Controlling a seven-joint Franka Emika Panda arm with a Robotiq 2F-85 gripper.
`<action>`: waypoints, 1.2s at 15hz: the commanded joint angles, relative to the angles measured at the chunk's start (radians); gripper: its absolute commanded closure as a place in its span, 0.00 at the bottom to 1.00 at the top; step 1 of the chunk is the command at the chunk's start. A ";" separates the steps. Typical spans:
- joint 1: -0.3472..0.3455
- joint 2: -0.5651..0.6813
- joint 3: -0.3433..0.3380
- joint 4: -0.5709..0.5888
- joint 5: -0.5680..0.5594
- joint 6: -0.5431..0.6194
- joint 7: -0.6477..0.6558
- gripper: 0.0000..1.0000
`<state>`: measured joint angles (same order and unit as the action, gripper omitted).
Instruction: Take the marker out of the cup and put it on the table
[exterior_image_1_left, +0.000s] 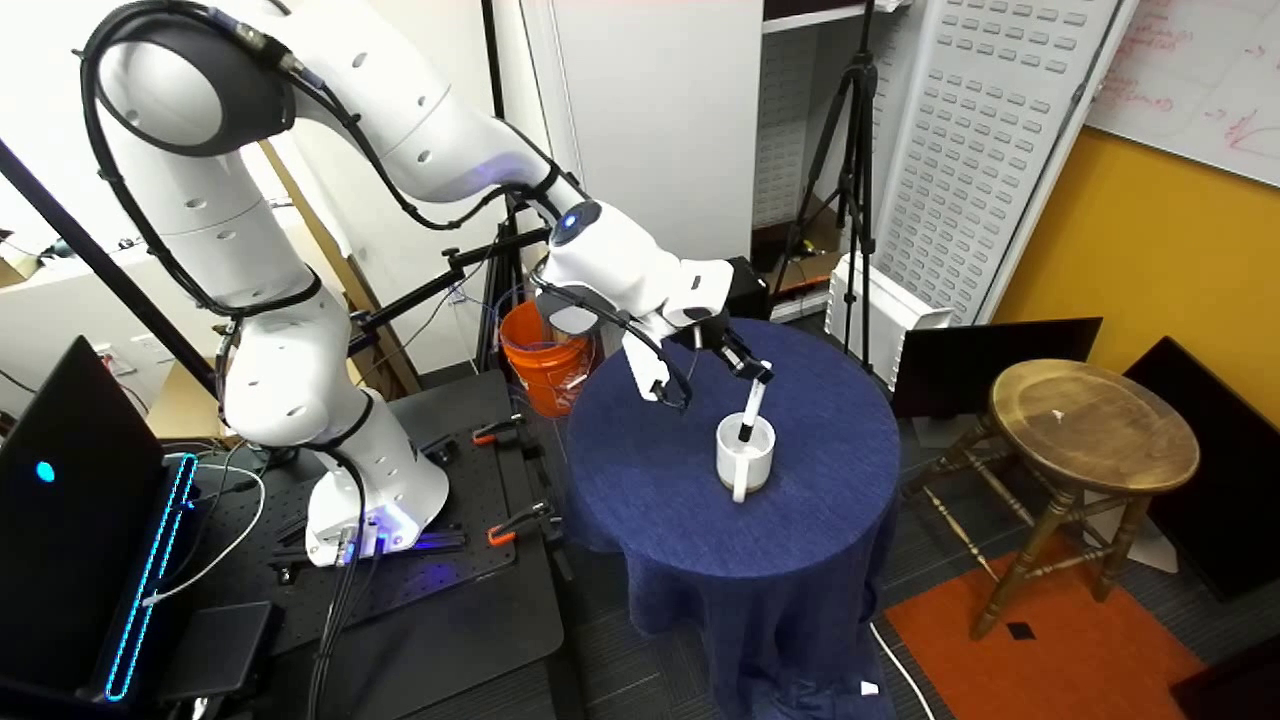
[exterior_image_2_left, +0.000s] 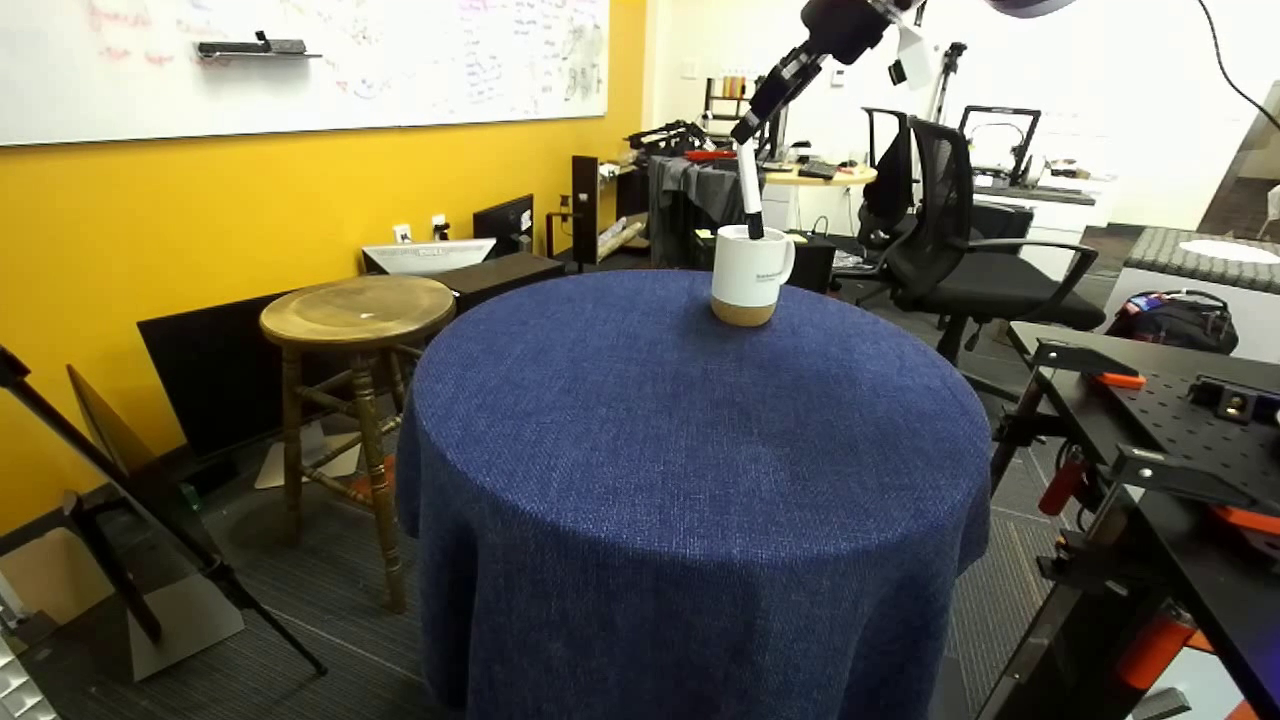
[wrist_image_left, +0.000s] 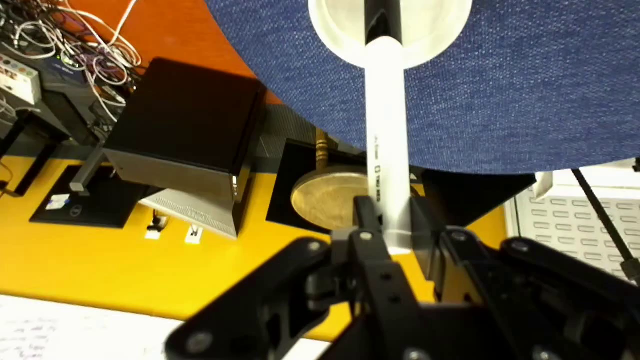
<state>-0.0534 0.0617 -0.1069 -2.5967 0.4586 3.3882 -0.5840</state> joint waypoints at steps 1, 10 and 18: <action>0.001 -0.072 0.024 -0.049 -0.045 0.073 0.013 0.94; 0.068 -0.160 0.017 -0.032 -0.399 -0.040 0.302 0.94; 0.494 -0.208 -0.238 -0.016 -0.269 -0.378 0.320 0.94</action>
<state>0.3053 -0.0791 -0.2340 -2.6167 0.0167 3.1720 -0.1287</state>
